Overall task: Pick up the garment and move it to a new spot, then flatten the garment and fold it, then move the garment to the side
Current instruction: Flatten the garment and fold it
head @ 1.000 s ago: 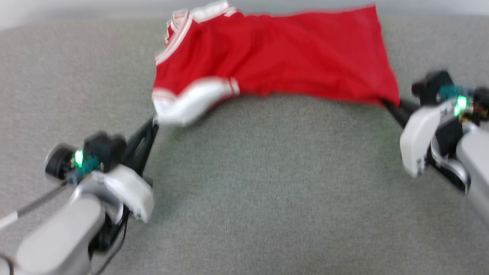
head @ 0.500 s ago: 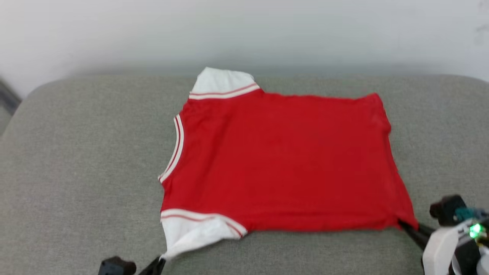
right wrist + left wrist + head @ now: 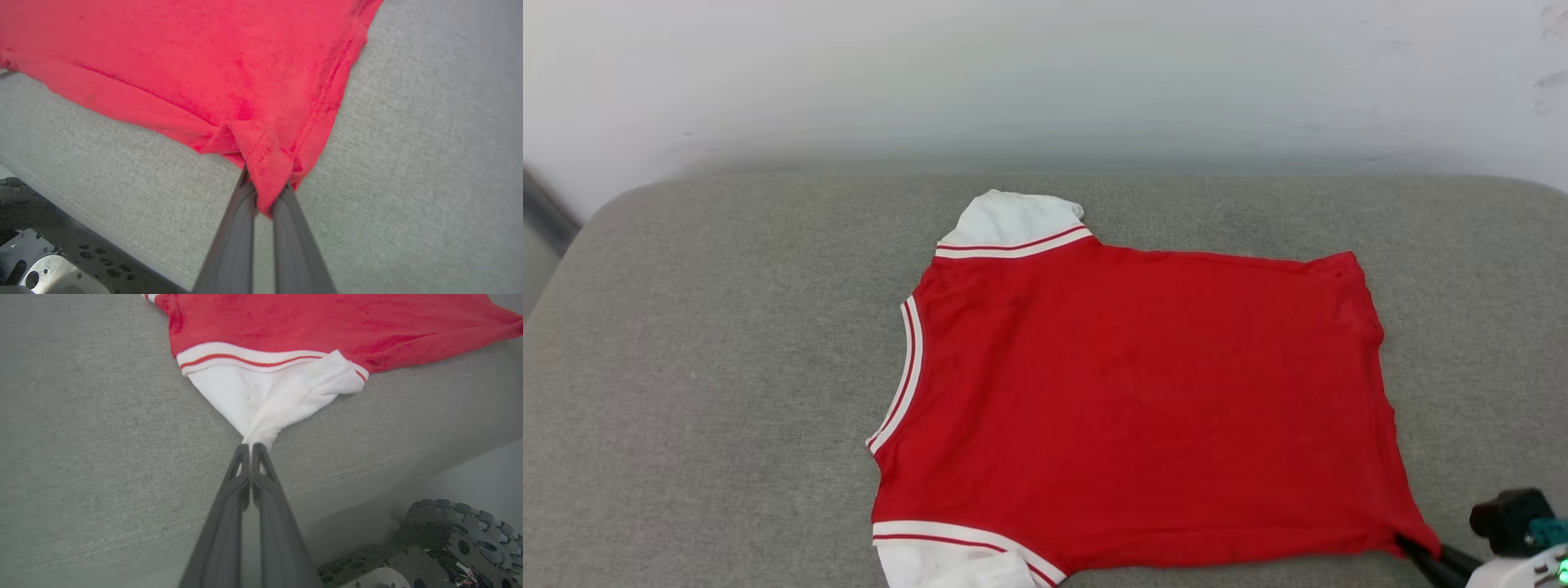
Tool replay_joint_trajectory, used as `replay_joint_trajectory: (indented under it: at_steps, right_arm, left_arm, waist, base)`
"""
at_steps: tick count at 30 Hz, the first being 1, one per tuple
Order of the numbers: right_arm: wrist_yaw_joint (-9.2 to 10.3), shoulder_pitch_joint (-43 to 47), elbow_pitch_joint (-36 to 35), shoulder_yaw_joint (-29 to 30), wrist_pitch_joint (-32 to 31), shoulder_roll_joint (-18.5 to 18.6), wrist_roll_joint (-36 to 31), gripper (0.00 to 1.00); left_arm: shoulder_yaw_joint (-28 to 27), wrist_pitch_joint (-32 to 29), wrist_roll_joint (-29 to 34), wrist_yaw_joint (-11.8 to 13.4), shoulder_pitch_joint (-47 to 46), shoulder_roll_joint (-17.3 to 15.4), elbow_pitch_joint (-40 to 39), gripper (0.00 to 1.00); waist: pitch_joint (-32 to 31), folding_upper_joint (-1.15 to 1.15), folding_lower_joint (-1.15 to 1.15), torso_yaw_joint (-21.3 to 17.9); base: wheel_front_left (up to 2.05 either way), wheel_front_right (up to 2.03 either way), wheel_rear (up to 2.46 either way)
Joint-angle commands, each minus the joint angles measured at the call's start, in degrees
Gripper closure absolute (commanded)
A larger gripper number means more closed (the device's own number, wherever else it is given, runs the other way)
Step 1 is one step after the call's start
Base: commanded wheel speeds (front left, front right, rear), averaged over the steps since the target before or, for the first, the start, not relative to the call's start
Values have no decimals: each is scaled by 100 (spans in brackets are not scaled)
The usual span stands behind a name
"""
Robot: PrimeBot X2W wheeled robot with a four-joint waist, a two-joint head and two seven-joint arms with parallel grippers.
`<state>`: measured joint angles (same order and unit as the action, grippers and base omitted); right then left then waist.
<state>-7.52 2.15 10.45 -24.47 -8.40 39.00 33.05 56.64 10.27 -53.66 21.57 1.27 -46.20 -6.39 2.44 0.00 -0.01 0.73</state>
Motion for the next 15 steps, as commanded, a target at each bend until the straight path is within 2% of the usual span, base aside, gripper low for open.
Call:
replay_joint_trajectory:
  at_steps: [1, 4, 9, 15]
  right_arm:
    - [6, 12, -84, 96, -28, -37, -53, 100]
    - [6, -132, -344, 375, -172, -121, -193, 100]
    - [6, -394, -650, 701, -356, -314, -312, 100]
    - [6, -826, -843, 824, -508, -439, -405, 100]
  left_arm:
    - [-83, 44, 64, -17, -178, -16, 17, 100]
    - [-225, 151, 299, 23, -516, -39, 78, 100]
    - [-389, 198, 639, -159, -1216, -51, 217, 100]
    - [-638, 116, 907, -363, -2129, -97, 398, 100]
  waist:
    - [14, 0, 1, -7]
    - [79, 0, 1, -47]
    - [226, 0, 1, -149]
    - [587, 0, 1, -301]
  base:
    - [0, 0, 0]
    - [0, 0, 0]
    - [0, 0, 0]
    - [0, 0, 0]
